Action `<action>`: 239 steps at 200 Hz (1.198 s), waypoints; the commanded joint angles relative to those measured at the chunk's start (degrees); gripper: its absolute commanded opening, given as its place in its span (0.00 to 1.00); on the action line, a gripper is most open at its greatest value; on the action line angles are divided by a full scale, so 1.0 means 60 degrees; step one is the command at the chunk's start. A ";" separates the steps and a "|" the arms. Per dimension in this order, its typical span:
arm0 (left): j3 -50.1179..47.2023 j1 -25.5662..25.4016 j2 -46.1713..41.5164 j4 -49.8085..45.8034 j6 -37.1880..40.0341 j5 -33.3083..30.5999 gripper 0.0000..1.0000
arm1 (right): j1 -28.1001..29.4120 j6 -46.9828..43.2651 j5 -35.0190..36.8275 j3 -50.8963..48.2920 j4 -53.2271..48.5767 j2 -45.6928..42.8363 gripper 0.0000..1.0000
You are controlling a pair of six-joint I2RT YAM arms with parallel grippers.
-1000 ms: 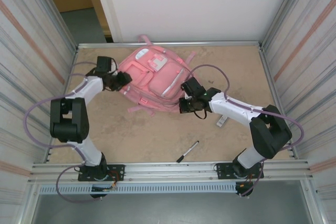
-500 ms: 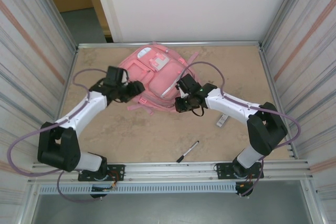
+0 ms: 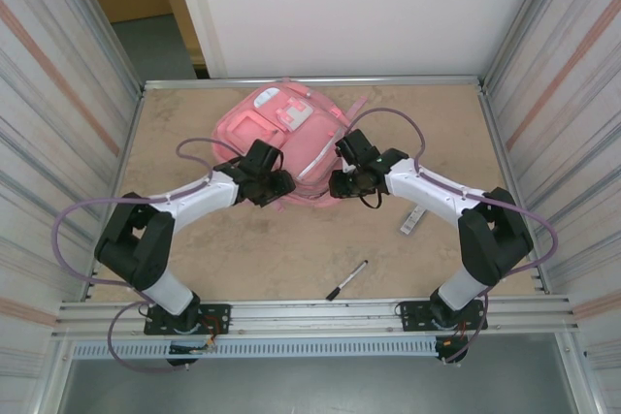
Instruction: Pack the student bag
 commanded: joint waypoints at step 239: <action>-0.0169 0.0692 -0.1206 0.2494 -0.0240 0.2813 0.00 | 0.0108 -0.0530 -0.0083 -0.0060 0.0660 -0.0249 0.43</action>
